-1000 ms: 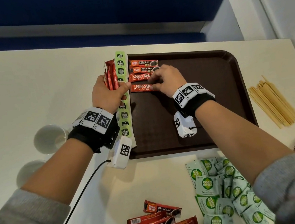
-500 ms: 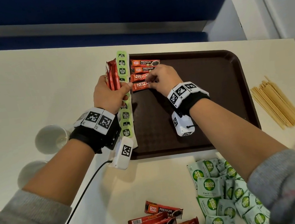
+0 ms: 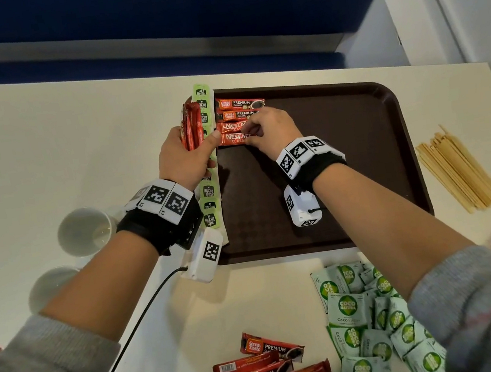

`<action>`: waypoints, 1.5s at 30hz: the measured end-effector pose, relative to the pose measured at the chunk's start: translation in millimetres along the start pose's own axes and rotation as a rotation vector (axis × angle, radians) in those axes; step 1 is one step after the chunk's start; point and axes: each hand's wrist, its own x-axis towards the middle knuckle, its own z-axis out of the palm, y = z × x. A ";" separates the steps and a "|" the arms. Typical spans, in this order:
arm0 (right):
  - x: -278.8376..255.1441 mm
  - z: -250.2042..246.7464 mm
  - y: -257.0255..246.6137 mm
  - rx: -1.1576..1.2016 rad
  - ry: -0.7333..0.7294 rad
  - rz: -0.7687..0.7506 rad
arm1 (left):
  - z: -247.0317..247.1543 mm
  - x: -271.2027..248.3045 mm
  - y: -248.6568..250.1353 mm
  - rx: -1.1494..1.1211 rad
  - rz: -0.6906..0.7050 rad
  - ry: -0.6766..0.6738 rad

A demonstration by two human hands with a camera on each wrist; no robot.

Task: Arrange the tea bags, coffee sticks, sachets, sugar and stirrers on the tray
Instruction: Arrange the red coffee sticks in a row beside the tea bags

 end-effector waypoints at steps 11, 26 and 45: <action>-7.9 -21.8 -26.3 0.273 0.094 -0.052 | 0.5 -9.4 5.6 0.017 0.057 -0.065; -20.8 -43.3 -34.7 0.684 -0.094 -0.060 | -5.1 -18.8 9.2 -0.057 0.022 -0.086; -27.1 -38.8 -11.4 0.495 -0.222 0.010 | -3.5 -13.8 2.7 -0.075 0.050 -0.059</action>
